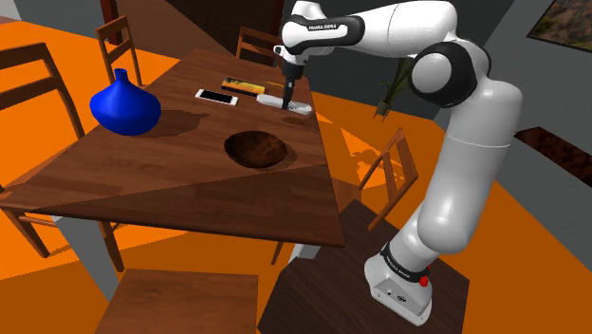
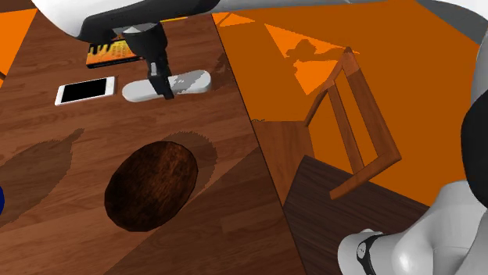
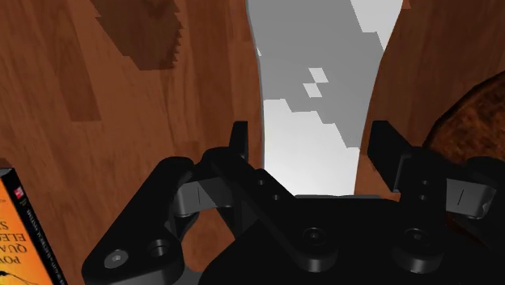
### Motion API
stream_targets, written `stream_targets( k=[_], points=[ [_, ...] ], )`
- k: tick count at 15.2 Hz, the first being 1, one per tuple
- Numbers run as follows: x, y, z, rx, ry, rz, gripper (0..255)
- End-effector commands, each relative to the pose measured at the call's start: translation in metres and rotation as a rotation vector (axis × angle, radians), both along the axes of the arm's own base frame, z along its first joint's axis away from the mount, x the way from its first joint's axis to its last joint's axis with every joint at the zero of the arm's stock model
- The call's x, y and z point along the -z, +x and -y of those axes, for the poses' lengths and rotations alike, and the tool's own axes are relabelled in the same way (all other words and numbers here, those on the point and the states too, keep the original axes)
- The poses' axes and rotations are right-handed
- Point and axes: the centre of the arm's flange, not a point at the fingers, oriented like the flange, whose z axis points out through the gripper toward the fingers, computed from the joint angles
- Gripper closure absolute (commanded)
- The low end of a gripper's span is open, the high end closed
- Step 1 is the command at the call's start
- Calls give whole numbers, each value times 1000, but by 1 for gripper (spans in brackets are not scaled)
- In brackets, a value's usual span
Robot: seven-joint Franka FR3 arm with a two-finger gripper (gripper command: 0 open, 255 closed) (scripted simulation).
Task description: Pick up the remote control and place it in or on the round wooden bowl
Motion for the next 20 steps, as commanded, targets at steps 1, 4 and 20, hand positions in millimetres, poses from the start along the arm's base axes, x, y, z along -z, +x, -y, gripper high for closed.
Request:
stream_targets(
  k=[1,4,20],
  points=[
    [-1,-9,-23,0,0,0,255],
    [-2,-24,-59,0,0,0,255],
    [15,-84,-207,0,0,0,255]
  ],
)
